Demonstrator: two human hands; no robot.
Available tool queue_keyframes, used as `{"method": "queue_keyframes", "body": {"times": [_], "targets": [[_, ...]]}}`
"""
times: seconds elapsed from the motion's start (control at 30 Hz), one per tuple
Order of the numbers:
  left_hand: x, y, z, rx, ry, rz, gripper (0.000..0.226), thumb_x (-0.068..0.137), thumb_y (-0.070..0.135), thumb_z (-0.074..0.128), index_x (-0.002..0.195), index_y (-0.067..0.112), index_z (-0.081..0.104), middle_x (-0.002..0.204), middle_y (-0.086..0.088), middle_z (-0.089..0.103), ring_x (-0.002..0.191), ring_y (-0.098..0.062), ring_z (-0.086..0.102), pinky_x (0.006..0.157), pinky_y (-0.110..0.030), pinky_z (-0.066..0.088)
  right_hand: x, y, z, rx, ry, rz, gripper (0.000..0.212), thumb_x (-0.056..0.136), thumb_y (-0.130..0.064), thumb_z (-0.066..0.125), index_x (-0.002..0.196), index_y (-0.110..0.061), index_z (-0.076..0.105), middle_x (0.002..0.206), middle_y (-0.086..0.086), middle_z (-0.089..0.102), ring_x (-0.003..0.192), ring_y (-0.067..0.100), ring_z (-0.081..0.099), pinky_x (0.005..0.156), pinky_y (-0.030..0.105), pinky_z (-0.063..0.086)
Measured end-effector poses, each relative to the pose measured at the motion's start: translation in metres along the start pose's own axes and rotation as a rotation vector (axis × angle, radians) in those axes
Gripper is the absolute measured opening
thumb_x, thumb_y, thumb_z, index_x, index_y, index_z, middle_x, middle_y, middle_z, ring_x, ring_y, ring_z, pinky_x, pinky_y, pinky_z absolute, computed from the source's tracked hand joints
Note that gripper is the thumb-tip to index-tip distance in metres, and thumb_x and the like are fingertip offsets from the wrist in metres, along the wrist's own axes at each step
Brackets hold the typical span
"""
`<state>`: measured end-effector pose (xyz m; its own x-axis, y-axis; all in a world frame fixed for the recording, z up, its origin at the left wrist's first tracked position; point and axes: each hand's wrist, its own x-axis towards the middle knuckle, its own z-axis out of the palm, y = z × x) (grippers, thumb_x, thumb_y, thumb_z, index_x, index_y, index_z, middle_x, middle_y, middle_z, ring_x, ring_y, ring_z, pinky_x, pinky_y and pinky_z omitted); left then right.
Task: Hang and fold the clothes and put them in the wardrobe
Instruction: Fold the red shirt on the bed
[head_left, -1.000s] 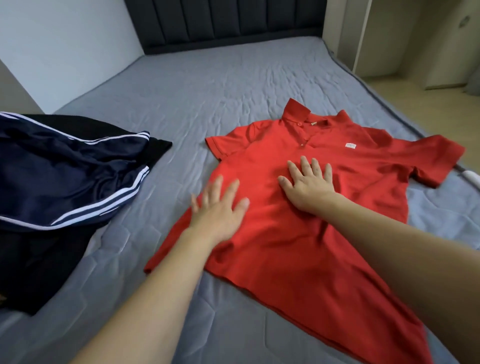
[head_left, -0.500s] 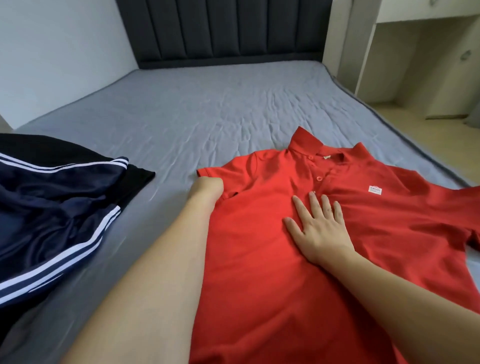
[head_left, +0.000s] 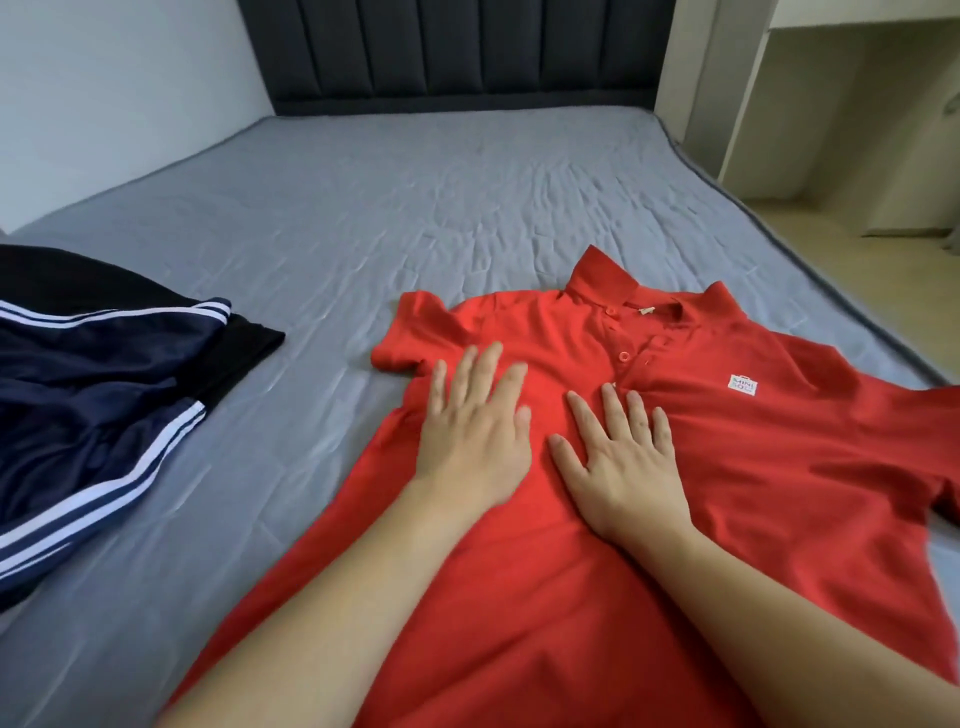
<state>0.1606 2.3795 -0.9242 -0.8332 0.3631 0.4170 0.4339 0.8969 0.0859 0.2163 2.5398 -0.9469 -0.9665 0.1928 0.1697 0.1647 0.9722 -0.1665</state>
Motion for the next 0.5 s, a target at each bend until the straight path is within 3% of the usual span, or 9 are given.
{"method": "queue_keyframes", "body": {"times": [0.1,0.23,0.33,0.4,0.43,0.5], "targets": [[-0.047,-0.004,-0.004,-0.085,-0.313,-0.164,0.058,0.100,0.050,0.026,0.154,0.030,0.021,0.163,0.000,0.016,0.150,-0.019,0.009,0.122,-0.041,0.001,-0.020,0.005,-0.015,0.029,-0.037,-0.031,0.062,0.095,-0.060,0.017,0.153,-0.037,0.014,0.163,0.002,0.009,0.149,0.023,0.002,0.120,0.041,-0.005],[-0.044,0.016,-0.042,0.082,-0.522,-0.311,0.060,0.103,0.045,0.022,0.157,0.020,0.012,0.164,-0.005,0.007,0.151,-0.027,0.004,0.121,-0.048,0.001,-0.075,0.039,-0.041,0.103,-0.130,-0.091,0.061,0.096,-0.058,0.016,0.153,-0.038,0.012,0.162,-0.005,0.008,0.149,0.014,0.001,0.120,0.036,-0.007],[-0.061,0.061,-0.090,0.268,-0.570,-0.048,0.051,0.098,0.036,0.035,0.142,0.012,0.038,0.151,-0.013,0.035,0.140,-0.034,0.032,0.113,-0.050,0.023,-0.117,0.078,-0.059,0.109,-0.142,-0.027,0.071,0.088,-0.066,0.013,0.153,-0.038,0.007,0.163,-0.004,0.003,0.149,0.015,0.000,0.118,0.038,-0.007],[-0.084,0.095,-0.130,0.114,-0.631,0.243,0.029,0.092,0.039,0.046,0.111,0.018,0.053,0.123,-0.012,0.058,0.115,-0.032,0.055,0.090,-0.039,0.043,-0.139,0.103,-0.071,0.102,-0.054,0.196,0.078,0.087,-0.071,0.021,0.153,-0.034,0.006,0.161,0.003,0.006,0.147,0.025,0.007,0.117,0.044,0.004],[-0.096,0.111,-0.149,-0.015,-0.826,0.337,0.029,0.089,0.047,0.053,0.096,0.019,0.053,0.108,-0.010,0.064,0.099,-0.031,0.060,0.076,-0.035,0.045,-0.145,0.113,-0.080,0.107,-0.023,0.349,0.083,0.086,-0.073,0.027,0.153,-0.028,0.009,0.159,0.009,0.012,0.145,0.032,0.014,0.116,0.047,0.011],[-0.127,0.141,-0.178,-0.067,-1.315,0.431,0.053,0.075,0.068,0.063,0.087,0.017,0.057,0.083,-0.002,0.067,0.074,-0.023,0.060,0.060,-0.031,0.044,-0.149,0.126,-0.099,0.158,-0.055,0.610,0.091,0.084,-0.074,0.037,0.149,-0.012,0.022,0.149,0.020,0.030,0.137,0.039,0.030,0.110,0.049,0.024]]}}
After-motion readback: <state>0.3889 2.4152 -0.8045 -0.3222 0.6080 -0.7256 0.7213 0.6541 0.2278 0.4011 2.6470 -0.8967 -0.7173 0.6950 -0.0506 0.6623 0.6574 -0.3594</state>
